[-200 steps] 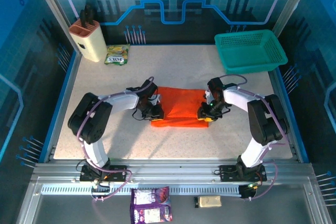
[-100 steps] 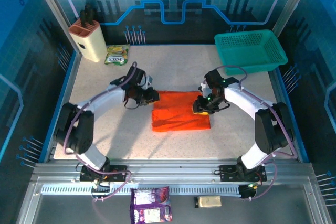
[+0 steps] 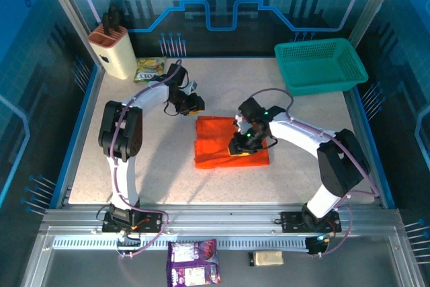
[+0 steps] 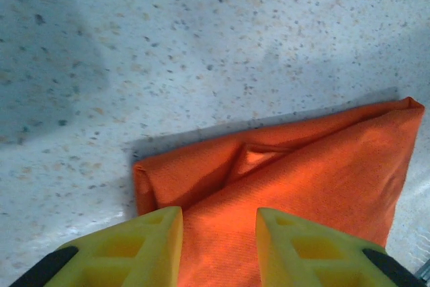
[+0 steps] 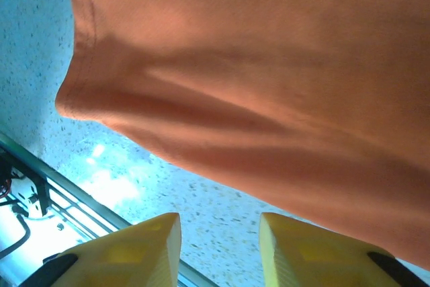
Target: Fold the inside-out t-shirt
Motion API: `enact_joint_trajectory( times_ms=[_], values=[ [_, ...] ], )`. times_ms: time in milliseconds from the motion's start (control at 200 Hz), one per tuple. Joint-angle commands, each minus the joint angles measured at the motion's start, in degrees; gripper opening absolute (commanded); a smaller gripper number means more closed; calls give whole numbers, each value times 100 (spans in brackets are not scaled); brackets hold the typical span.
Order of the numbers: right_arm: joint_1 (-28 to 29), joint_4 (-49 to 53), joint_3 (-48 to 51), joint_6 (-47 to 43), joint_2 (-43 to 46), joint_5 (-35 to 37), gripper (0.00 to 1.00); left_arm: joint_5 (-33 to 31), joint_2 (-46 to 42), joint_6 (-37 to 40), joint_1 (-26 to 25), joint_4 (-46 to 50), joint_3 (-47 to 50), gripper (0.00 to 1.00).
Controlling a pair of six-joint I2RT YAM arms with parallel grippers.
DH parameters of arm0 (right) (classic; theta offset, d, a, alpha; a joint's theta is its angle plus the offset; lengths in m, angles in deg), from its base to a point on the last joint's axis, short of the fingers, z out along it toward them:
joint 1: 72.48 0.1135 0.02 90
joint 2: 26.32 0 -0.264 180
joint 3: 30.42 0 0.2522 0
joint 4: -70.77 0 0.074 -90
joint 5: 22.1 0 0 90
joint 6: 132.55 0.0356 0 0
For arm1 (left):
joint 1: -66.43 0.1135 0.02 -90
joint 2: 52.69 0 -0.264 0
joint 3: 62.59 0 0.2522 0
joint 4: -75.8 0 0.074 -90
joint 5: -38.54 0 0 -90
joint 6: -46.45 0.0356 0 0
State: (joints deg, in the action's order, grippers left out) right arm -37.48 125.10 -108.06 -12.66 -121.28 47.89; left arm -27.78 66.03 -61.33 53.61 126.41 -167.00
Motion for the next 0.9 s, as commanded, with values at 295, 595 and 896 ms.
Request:
enact_joint_trajectory(
  times_ms=[295, 595, 896],
  values=[
    [940, -598, -703, 653, -904, -338, 36, 369, 396, 401, 104, 608, -99, 36],
    [1195, -851, -752, 823, -1328, -284, 35, 590, 480, 352, 104, 454, 6, 30],
    [1196, -1174, -644, 995, -1737, -337, 34, 366, 349, 420, 98, 600, 225, 34]
  ],
)
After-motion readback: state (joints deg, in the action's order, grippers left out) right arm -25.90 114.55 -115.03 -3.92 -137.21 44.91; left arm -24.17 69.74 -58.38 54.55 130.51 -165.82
